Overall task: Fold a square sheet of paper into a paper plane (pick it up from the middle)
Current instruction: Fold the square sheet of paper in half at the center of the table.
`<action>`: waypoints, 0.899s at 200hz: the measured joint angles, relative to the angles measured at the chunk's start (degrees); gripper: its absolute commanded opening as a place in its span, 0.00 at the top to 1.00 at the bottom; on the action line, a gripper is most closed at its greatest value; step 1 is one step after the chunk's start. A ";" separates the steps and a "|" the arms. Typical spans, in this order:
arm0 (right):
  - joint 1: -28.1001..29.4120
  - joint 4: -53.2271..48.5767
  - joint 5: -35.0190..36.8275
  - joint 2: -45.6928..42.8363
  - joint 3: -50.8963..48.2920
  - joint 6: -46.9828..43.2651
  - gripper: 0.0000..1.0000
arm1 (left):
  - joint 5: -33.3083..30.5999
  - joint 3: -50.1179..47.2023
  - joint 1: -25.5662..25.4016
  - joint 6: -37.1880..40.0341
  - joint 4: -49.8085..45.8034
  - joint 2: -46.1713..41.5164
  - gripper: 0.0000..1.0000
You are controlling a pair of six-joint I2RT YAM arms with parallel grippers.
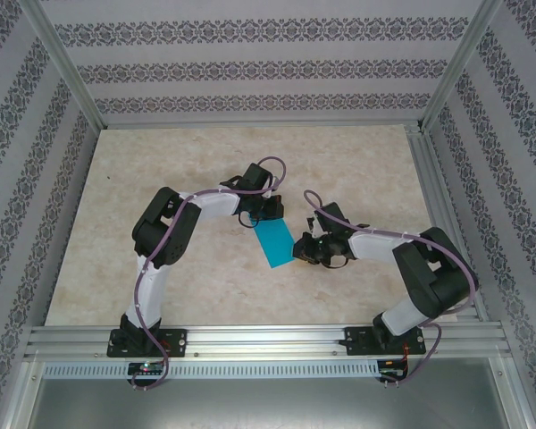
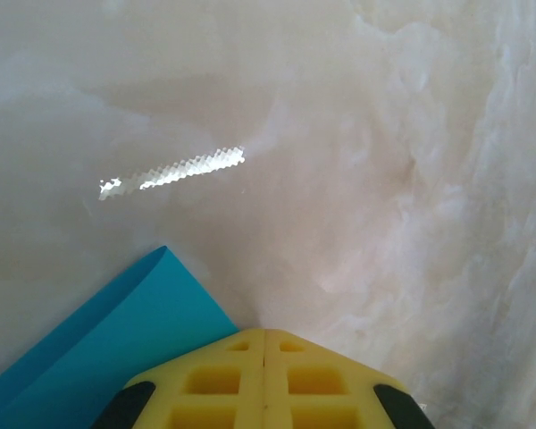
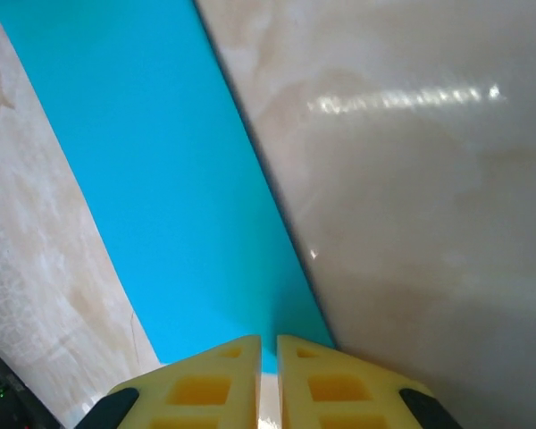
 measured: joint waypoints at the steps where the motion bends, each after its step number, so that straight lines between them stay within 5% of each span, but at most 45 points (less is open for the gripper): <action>1: 0.02 -0.24 0.07 -0.09 0.15 -0.02 0.85 | 0.00 0.00 0.00 0.02 0.00 0.00 0.93; 76: -0.02 1.09 1.46 11.10 15.13 -2.19 0.85 | 0.20 0.02 0.00 0.63 -0.02 -0.11 0.93; 180: -0.39 7.37 1.40 13.40 10.82 -2.62 0.86 | -0.31 0.07 0.20 2.10 -0.11 -0.15 0.92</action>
